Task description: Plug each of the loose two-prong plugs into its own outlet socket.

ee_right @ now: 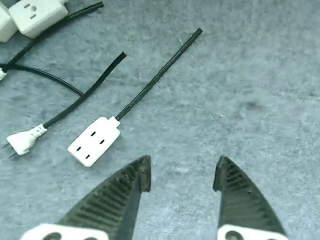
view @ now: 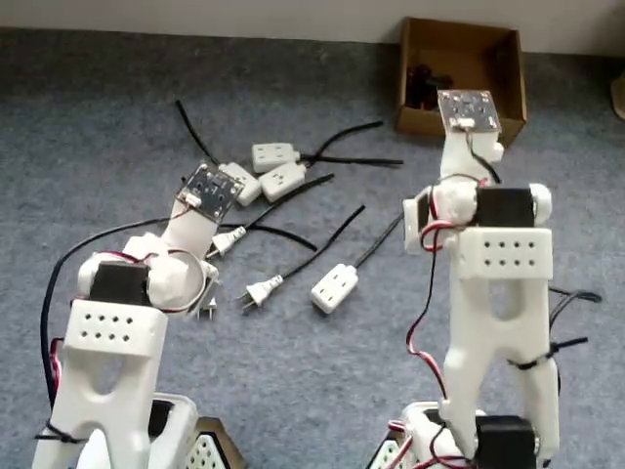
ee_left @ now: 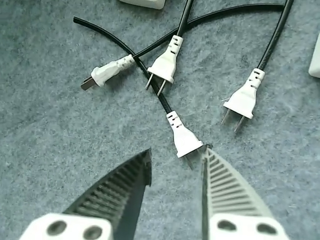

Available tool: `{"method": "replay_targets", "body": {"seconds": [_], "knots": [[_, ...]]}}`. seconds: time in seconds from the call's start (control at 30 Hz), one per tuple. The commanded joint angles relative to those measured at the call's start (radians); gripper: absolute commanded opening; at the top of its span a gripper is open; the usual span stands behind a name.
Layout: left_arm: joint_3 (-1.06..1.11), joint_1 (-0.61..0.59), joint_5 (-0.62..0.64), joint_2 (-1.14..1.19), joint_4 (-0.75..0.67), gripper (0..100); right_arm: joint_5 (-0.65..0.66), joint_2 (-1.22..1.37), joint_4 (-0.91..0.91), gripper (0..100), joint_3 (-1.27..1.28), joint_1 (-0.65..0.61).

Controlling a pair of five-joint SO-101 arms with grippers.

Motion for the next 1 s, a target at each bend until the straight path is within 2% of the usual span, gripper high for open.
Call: {"method": "replay_targets", "body": {"seconds": [0.0,0.1,0.2,0.43,0.67,0.77,0.97], "knots": [[0.033,-0.044,0.014,-0.045,-0.043,16,-0.144,0.097,0.091,20.2,-0.214,-0.058],[0.074,-0.11,0.054,-0.058,-0.068,16,-0.245,0.17,0.151,20.2,-0.343,-0.104],[0.119,-0.136,0.054,-0.088,-0.071,16,-0.29,0.202,0.154,20.2,-0.415,-0.168],[0.223,-0.145,0.069,-0.268,-0.072,16,-0.307,0.183,0.154,20.2,-0.303,-0.383],[0.308,-0.147,0.101,-0.495,-0.064,16,-0.445,0.174,0.11,20.2,-0.14,-0.575],[0.315,-0.147,0.101,-0.504,-0.071,16,-0.43,0.173,0.062,20.2,-0.091,-0.59],[0.314,-0.147,0.101,-0.476,-0.071,16,-0.183,0.176,0.054,20.2,-0.07,-0.59]]}}
